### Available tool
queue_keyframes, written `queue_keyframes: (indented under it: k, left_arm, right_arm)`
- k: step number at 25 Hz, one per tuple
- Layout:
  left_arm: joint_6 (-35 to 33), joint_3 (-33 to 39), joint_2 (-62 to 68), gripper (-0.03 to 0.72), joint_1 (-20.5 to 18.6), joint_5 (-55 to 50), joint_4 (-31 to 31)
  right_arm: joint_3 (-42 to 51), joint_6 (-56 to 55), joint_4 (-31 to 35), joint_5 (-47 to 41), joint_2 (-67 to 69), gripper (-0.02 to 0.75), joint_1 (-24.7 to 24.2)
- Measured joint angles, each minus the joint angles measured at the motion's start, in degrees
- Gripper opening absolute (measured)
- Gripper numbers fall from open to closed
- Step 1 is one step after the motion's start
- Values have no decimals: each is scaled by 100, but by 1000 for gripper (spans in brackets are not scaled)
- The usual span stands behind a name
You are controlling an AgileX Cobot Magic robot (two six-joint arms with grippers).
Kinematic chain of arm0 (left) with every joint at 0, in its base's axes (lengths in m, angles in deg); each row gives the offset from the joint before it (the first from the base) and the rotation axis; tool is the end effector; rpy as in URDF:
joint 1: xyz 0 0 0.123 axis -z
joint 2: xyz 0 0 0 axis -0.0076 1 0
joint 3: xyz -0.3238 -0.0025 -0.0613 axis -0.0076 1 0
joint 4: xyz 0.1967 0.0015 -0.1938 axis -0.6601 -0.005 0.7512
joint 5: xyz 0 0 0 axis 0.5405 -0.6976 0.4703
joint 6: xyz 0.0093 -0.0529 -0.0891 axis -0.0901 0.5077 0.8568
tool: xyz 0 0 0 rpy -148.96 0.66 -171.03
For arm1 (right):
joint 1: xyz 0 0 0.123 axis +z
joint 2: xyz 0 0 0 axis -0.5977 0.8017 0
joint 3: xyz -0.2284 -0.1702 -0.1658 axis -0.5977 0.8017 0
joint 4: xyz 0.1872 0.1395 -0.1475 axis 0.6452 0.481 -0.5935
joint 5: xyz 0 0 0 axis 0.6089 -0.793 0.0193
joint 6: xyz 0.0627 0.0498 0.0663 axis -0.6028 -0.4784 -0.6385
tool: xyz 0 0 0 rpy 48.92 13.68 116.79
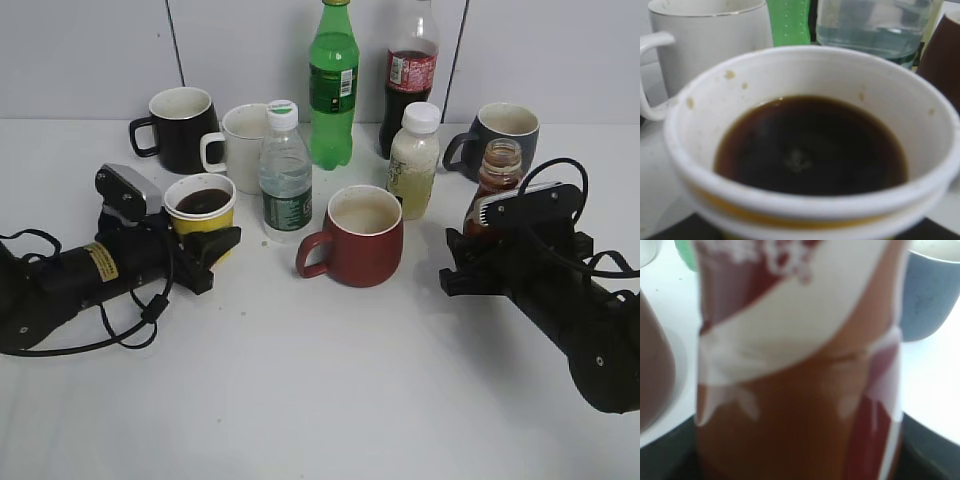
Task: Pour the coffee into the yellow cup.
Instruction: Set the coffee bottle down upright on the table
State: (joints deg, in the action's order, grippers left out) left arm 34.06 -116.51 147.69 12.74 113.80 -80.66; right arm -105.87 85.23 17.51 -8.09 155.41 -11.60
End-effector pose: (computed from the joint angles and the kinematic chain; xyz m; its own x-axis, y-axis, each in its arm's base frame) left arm 0.3724 -0.1383 0.0561 -0.1933 0.1338 -0.9720 0.7080 0.7049 -0.0437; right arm 0.3051 0.1134 0.0866 -0.2715 -0.2296 -0.9346 -0.2159 0.9609 -0.1733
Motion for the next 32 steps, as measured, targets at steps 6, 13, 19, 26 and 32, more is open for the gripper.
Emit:
queue_keyframes:
  k: [6,13,19,26,32]
  left_arm:
    - [0,-181,217,370,0,64,-14]
    - [-5,-201,224,405,0,54,-40]
    - [-5,-202,224,426,0,54,-40]
    - [-5,-202,224,539,0,72,-185]
    - [-5,-202,224,572,0,77,-185]
  right_arm:
    - [0,-7,11,0,0,503,0]
    - [0,-7,11,0,0,503,0]
    - [0,-7,11,0,0,503,0]
    - [0,-7,141,0,0,503,0]
    - [-39,-13,274,0,0,503,0]
